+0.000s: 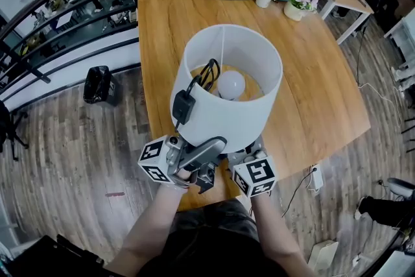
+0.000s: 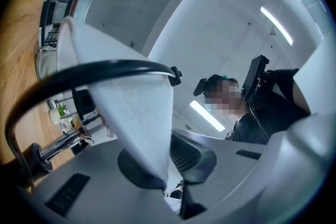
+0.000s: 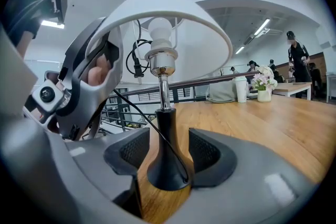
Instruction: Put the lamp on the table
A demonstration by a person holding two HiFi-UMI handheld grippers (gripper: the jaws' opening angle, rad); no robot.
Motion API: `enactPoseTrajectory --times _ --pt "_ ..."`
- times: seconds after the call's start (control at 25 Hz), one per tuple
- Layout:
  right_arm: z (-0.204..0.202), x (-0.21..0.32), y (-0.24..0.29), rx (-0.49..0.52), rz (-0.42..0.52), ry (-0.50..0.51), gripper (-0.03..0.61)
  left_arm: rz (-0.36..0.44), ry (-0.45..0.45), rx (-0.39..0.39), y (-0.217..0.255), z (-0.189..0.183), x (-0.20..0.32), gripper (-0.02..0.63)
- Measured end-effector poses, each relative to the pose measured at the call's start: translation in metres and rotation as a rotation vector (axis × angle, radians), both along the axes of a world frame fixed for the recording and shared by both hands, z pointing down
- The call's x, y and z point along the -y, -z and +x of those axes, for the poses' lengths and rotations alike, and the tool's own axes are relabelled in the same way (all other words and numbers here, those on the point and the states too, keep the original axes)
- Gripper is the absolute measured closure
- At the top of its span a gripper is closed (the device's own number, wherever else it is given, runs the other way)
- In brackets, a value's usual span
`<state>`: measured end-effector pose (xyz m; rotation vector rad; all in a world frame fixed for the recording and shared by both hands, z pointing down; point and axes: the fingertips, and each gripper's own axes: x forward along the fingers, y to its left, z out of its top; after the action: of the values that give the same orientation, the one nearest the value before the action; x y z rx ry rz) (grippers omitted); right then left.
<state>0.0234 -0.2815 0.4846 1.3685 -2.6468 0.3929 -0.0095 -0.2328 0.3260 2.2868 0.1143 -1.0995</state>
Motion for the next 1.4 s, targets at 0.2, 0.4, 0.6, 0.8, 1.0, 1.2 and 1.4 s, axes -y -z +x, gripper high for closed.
enactPoseTrajectory --times 0.2,0.4,0.6,0.8,1.0,1.2,1.4 --pt "0.001 -0.003 0.003 0.004 0.001 -0.014 0.35 0.003 -0.013 0.008 -0.004 -0.002 -0.007 0.597" --pt "0.002 -0.008 0.004 0.008 0.001 -0.028 0.35 0.006 -0.022 0.009 -0.006 -0.004 -0.013 0.593" --pt "0.004 -0.012 0.003 0.006 0.0 -0.039 0.35 0.01 -0.027 0.012 -0.009 -0.006 -0.016 0.591" --pt "0.004 -0.017 0.001 0.002 -0.002 -0.042 0.35 0.013 -0.033 0.015 -0.012 -0.007 -0.021 0.586" --pt "0.0 -0.019 0.001 -0.003 -0.004 -0.045 0.35 0.013 -0.039 0.016 -0.012 -0.009 -0.021 0.583" --pt "-0.002 -0.021 0.003 -0.007 -0.002 -0.055 0.35 0.002 -0.043 0.025 -0.014 -0.009 -0.021 0.563" --pt "-0.004 -0.026 0.001 -0.012 -0.014 -0.064 0.35 -0.039 -0.037 0.07 -0.028 -0.01 -0.022 0.531"
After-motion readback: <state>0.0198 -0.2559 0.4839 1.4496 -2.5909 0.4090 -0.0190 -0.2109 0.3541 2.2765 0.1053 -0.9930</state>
